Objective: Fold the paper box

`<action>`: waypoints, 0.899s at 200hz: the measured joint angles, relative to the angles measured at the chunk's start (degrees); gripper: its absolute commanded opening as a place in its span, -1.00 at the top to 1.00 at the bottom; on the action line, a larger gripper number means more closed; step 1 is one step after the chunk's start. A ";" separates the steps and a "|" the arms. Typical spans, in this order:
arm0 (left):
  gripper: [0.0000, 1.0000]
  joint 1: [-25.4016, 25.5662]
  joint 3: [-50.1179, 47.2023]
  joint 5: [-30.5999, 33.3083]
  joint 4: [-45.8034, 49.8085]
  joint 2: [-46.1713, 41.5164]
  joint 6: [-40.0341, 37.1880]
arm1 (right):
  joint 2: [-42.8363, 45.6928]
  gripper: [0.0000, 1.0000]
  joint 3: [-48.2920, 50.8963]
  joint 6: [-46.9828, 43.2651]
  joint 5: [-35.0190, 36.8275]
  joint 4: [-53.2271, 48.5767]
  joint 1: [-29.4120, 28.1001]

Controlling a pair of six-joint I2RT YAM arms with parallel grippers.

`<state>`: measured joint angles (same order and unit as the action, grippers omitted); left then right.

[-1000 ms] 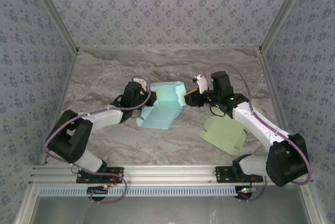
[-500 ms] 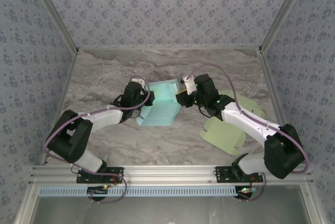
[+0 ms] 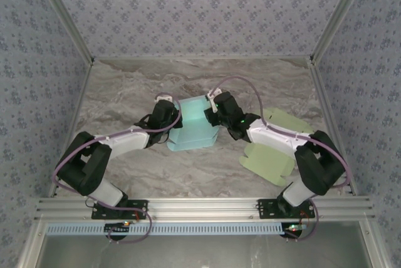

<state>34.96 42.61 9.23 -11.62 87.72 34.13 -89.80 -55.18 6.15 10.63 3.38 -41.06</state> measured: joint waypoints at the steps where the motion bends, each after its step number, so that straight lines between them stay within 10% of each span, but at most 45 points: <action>1: 1.00 0.02 0.00 0.11 0.09 0.00 0.04 | -0.11 0.46 -0.04 0.02 0.13 0.04 -0.02; 41: 0.77 0.83 0.00 2.84 1.38 0.00 2.64 | -5.97 0.69 -2.29 0.63 5.53 3.50 -0.35; 117: -0.97 2.21 -2.56 -4.46 0.59 -11.30 6.19 | -8.46 0.81 -1.57 -0.31 4.63 9.51 1.16; 180: -0.99 -0.26 -3.06 -9.44 8.33 -25.07 6.73 | -6.91 0.80 3.89 -12.46 -14.10 6.93 7.04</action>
<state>34.70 39.55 -0.21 -3.29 62.65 40.86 -96.71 -51.29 -6.31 -3.46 10.31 -34.02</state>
